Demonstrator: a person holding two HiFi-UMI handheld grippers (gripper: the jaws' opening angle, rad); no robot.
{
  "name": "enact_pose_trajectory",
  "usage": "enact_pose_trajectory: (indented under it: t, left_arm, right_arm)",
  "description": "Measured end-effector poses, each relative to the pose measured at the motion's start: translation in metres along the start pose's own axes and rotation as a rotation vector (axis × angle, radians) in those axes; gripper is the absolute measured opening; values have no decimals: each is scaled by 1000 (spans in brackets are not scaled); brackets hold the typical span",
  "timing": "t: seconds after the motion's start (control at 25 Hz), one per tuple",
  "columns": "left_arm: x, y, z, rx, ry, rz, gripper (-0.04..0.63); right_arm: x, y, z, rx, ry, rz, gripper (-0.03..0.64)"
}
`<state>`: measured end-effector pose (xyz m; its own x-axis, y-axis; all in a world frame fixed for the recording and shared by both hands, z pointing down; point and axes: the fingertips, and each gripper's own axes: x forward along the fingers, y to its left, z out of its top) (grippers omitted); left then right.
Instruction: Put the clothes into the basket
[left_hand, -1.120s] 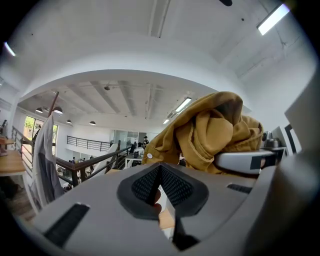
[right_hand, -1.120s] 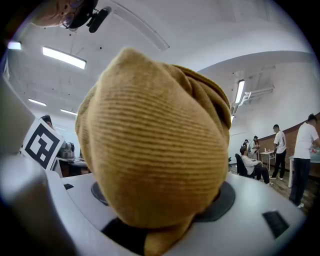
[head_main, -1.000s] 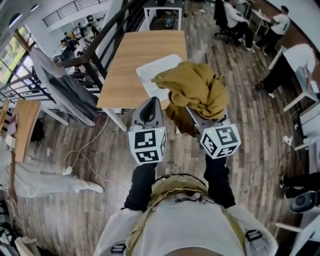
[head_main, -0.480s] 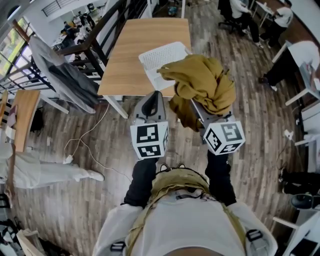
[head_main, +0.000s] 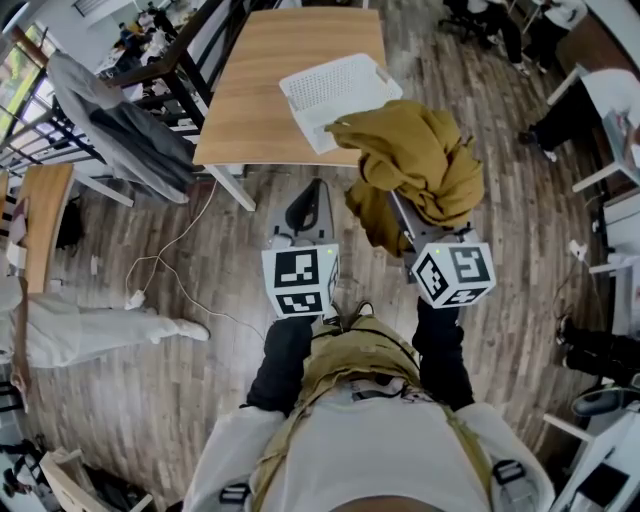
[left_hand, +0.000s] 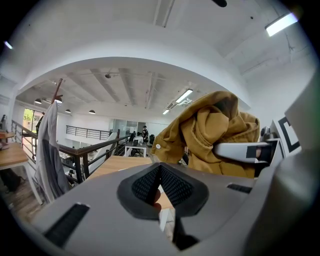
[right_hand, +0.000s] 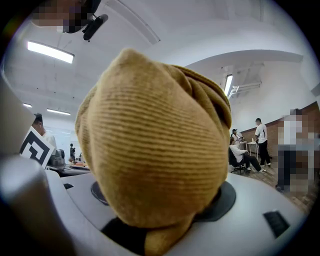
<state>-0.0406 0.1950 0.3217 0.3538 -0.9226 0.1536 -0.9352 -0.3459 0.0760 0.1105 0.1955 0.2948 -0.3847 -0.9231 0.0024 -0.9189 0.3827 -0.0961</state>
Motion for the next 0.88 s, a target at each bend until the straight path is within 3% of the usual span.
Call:
enact_pose_trajectory:
  t: [0.32, 0.88]
  left_arm:
    - [-13, 30, -13, -13, 14, 19, 0]
    - [-1, 40, -21, -11, 26, 14, 0]
  right_arm:
    - [1, 13, -12, 1, 6, -33, 365]
    - [7, 6, -14, -10, -16, -60, 365]
